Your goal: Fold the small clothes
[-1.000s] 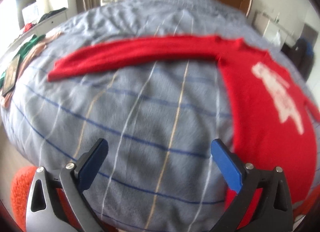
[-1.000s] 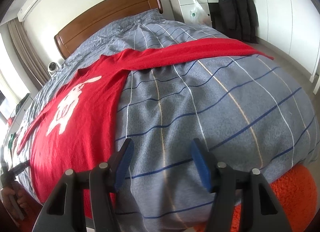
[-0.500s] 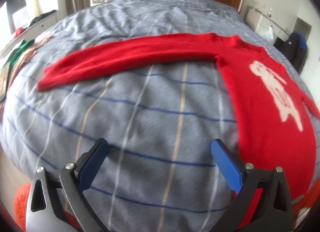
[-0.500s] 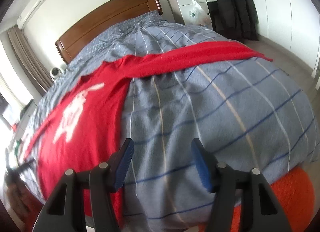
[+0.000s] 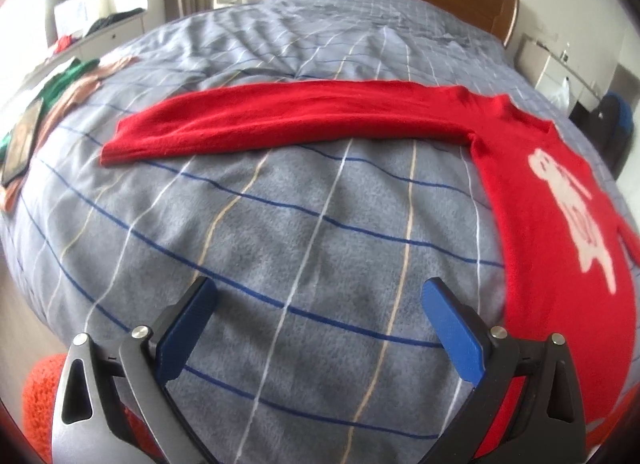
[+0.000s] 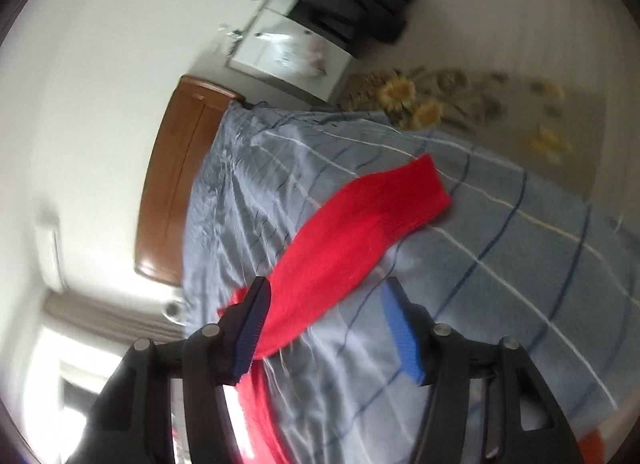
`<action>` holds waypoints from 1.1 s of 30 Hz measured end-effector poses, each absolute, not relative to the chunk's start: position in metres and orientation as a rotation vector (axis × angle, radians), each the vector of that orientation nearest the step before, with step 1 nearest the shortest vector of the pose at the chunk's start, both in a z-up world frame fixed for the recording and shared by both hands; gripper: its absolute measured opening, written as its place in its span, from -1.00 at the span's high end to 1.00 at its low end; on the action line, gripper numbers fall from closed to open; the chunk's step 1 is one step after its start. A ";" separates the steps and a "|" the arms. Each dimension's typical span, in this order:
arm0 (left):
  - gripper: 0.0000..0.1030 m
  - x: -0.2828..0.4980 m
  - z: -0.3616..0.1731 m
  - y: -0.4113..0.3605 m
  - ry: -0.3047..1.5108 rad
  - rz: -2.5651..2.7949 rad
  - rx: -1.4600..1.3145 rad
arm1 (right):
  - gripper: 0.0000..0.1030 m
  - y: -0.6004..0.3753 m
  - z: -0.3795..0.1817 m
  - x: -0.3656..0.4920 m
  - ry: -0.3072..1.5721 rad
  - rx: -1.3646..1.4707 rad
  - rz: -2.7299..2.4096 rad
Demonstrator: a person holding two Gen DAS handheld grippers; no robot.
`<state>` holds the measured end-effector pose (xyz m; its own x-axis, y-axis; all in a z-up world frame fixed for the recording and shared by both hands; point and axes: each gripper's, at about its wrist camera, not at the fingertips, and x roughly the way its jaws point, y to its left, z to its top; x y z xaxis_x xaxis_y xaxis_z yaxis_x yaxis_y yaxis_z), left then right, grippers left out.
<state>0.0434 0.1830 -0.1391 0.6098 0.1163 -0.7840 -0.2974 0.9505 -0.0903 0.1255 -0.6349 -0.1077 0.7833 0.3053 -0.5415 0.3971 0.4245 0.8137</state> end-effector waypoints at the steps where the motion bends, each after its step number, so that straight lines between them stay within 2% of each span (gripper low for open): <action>1: -0.99 0.043 -0.139 0.182 0.883 0.244 -0.212 | -0.02 -0.641 -0.114 0.129 0.711 1.183 -0.096; 6: -0.99 0.041 -0.140 0.184 0.883 0.265 -0.197 | 0.17 -0.664 -0.142 0.139 0.693 1.287 -0.217; 14: -0.99 0.044 -0.143 0.182 0.889 0.290 -0.184 | 0.18 -0.677 -0.160 0.159 0.690 1.317 -0.203; 16: -0.99 0.044 -0.143 0.182 0.888 0.293 -0.179 | 0.52 -0.679 -0.159 0.166 0.717 1.273 -0.190; 17: -0.99 0.044 -0.143 0.181 0.888 0.294 -0.180 | 0.91 -0.678 -0.154 0.167 0.724 1.222 -0.212; 21: -0.99 0.044 -0.143 0.181 0.887 0.293 -0.184 | 0.91 -0.661 -0.106 0.171 0.660 1.029 -0.214; 24: -0.99 0.045 -0.142 0.180 0.886 0.293 -0.184 | 0.91 -0.625 -0.050 0.189 0.626 0.872 -0.125; 28: -0.99 0.045 -0.141 0.181 0.886 0.287 -0.192 | 0.91 -0.533 0.028 0.233 0.601 0.700 0.104; 33: -0.99 0.044 -0.141 0.185 0.890 0.269 -0.212 | 0.91 -0.396 0.072 0.277 0.636 0.572 0.367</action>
